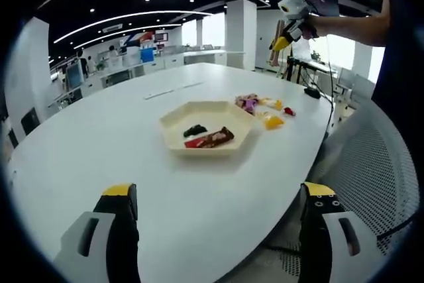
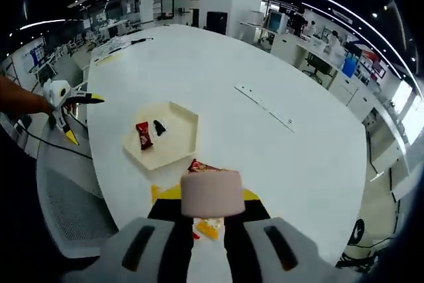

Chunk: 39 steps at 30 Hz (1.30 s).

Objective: Place the target food into the container with the food tongs after gripping and lifting it, then release it inside without dropping or visibly crushing the food.

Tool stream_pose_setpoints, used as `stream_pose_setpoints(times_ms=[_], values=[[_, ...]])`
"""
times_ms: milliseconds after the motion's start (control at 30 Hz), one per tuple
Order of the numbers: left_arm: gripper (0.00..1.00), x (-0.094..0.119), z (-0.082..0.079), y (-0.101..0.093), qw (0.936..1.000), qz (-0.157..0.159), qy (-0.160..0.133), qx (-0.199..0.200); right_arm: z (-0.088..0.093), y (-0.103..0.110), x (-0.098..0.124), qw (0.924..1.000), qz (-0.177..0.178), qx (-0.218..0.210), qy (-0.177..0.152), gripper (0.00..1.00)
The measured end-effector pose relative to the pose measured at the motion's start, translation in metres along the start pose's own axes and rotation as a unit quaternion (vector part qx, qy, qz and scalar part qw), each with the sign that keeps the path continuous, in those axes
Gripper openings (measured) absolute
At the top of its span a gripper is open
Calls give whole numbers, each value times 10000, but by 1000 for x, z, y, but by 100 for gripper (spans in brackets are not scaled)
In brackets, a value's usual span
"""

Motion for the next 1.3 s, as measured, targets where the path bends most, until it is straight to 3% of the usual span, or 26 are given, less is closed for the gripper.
stream_pose_setpoints(times_ms=[367,1300], values=[[99,0,1,-1,10000,21,31,20,-5,1,-5,10000,-34,15,7,16],[99,0,1,1,10000,-27,46,-13,-57,33,-49,9988,-416,245,-106,16]])
Point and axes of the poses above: the point that each gripper's makers call its tool centre point, and the gripper's own axes: x roughly backward along the fingers, y roughly to its left, z roughly out of its underside, the point moved 1 cm from there along x, roughly backward along the fingers, and after that the axes turned 1 degree about -z, right-handed, at the moved point
